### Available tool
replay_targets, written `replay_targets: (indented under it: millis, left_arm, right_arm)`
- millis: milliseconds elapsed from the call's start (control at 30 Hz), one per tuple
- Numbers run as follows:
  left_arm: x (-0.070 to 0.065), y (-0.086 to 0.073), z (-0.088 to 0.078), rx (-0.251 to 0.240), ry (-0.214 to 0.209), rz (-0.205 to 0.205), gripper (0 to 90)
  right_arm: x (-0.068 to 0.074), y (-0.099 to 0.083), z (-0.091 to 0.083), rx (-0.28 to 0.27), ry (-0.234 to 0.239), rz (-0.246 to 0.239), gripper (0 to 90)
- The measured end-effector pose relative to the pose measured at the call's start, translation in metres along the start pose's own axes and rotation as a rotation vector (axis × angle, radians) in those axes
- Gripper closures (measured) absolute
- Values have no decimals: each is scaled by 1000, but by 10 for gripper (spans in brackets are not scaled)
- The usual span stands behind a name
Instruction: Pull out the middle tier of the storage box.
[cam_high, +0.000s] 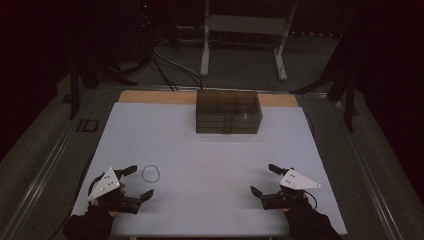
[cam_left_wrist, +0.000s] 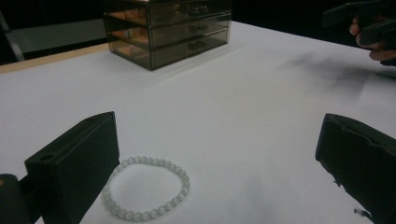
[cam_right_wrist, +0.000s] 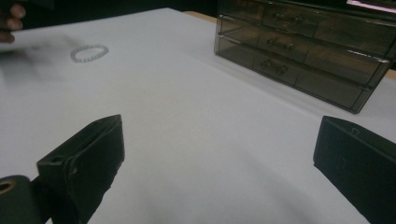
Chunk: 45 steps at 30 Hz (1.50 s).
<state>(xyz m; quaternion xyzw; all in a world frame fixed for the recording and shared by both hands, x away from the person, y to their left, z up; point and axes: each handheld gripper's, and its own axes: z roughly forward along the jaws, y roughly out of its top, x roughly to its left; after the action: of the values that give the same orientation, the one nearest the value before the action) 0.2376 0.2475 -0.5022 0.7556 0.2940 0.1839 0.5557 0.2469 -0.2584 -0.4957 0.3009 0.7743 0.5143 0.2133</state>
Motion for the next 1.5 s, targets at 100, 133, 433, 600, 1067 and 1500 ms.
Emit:
replay_targets:
  millis: [100,133,433,600,1067,1500]
  left_arm:
    - [0,0,1,6,3,4,11]
    - [0,0,1,5,2,3,11]
    - [-1,-1,1,10,2,1,11]
    - [-1,-1,0,3,10,4,11]
    - [0,-1,-2,-2,13,0,11]
    - [-1,-1,-2,5,10,5,11]
  right_arm:
    - [2,0,1,9,-1,0,25]
    - [2,0,1,9,-4,-3,25]
    - [9,1,8,4,21,-25,25]
    - [9,5,5,-14,3,-38,25]
    - [9,24,5,-27,5,-85,25]
    - [5,33,24,-22,6,-137,26]
